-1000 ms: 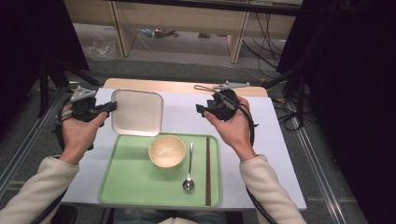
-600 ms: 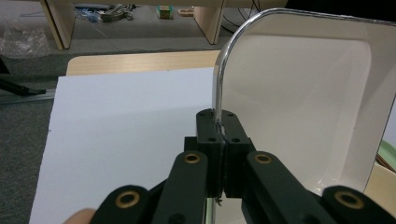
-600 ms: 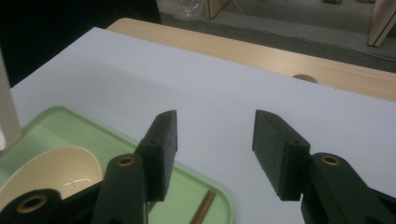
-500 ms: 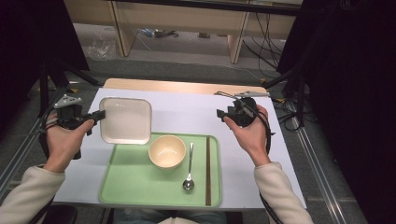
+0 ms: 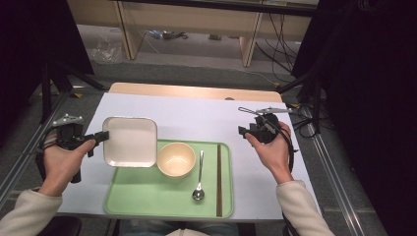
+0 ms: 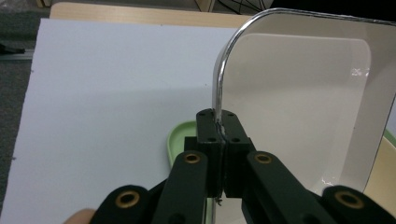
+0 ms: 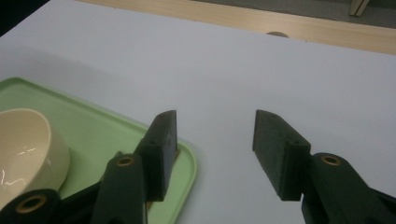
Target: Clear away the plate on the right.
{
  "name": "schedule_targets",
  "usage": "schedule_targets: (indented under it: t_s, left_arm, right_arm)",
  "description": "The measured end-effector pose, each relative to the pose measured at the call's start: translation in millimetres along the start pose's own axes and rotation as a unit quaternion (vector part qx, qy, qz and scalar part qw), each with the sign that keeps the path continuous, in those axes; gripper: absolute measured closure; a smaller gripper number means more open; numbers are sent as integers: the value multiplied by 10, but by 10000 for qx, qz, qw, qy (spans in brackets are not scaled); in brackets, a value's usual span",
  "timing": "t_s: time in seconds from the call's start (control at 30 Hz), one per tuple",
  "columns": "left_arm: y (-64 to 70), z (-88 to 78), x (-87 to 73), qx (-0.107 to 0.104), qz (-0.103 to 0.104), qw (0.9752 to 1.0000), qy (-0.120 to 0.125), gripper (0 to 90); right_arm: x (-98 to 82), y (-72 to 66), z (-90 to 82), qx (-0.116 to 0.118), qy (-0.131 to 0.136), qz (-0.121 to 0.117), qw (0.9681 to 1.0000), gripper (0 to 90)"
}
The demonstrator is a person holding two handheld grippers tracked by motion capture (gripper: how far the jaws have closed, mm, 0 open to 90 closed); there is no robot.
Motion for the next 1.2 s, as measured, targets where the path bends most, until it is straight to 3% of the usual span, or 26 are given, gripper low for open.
schedule_targets:
  t_s: [0.03,0.13,0.23,0.4,0.6,0.7,0.73,0.83,0.87,0.9,0.93,1.0,1.2]
  left_arm:
    - [-6,-1,-22,-23,-18,10000,7,884]
    - [-26,-17,-82,-44,-72,9999,-77,883]
    - [-49,-32,-144,-42,-115,9998,-145,883]
    - [-96,-64,-258,-71,-203,9996,-202,883]
    - [-136,-126,-407,-60,-219,9987,-451,883]
    - [-155,-124,-488,-62,-272,9978,-609,883]
    - [-158,-116,-516,-62,-298,9975,-642,883]
    - [-173,-105,-581,-48,-337,9959,-836,883]
    - [-182,-97,-602,-57,-337,9955,-888,882]
    - [-187,-89,-615,-39,-353,9954,-890,882]
    - [-195,-84,-624,-28,-339,9952,-916,882]
    - [-223,-69,-649,37,-249,9945,-1019,881]
    - [-255,-5,-692,83,-282,9928,-1162,881]
  right_arm:
    - [-9,-4,-5,9,-24,94,10000,506]
    - [-19,42,-10,13,55,-37,10000,506]
    - [-22,36,-30,9,80,93,9999,506]
    - [-61,56,-20,32,67,49,10000,506]
    - [-69,64,-19,31,53,38,10000,506]
    - [-69,60,-13,32,35,36,10000,506]
    - [-76,36,-27,-6,-73,191,9998,506]
    - [-76,32,-12,54,-55,143,9999,506]
    - [-80,56,-1,0,-33,-23,10000,506]
    - [-83,24,-2,72,-61,119,9999,506]
    - [-83,33,10,107,-31,38,9999,506]
    - [-88,17,4,53,-115,153,9998,506]
    - [-92,11,15,108,-135,113,9998,506]
Point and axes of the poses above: each handheld gripper's, and its own axes: z roughly forward along the jaws, x roughly out of its top, y roughly to its right, the point moved 5 cm from there along z, roughly forward along the jaws, and after that the axes turned 12 degrees about -z, right-handed, at the moved point
